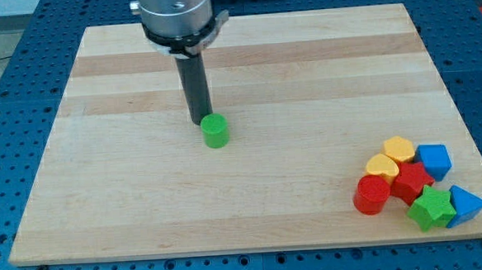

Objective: Move green circle into group of blocks

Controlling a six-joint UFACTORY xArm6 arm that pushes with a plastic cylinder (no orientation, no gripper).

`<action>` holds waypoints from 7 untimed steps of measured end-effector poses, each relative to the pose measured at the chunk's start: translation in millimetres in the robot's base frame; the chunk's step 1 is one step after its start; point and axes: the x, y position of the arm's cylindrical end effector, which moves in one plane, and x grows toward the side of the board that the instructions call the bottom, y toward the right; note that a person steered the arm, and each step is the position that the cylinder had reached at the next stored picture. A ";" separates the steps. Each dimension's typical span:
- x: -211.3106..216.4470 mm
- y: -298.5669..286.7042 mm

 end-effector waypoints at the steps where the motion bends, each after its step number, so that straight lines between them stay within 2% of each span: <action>1: 13.9 0.5; 5: 87.0 -0.6; 7: 92.2 49.9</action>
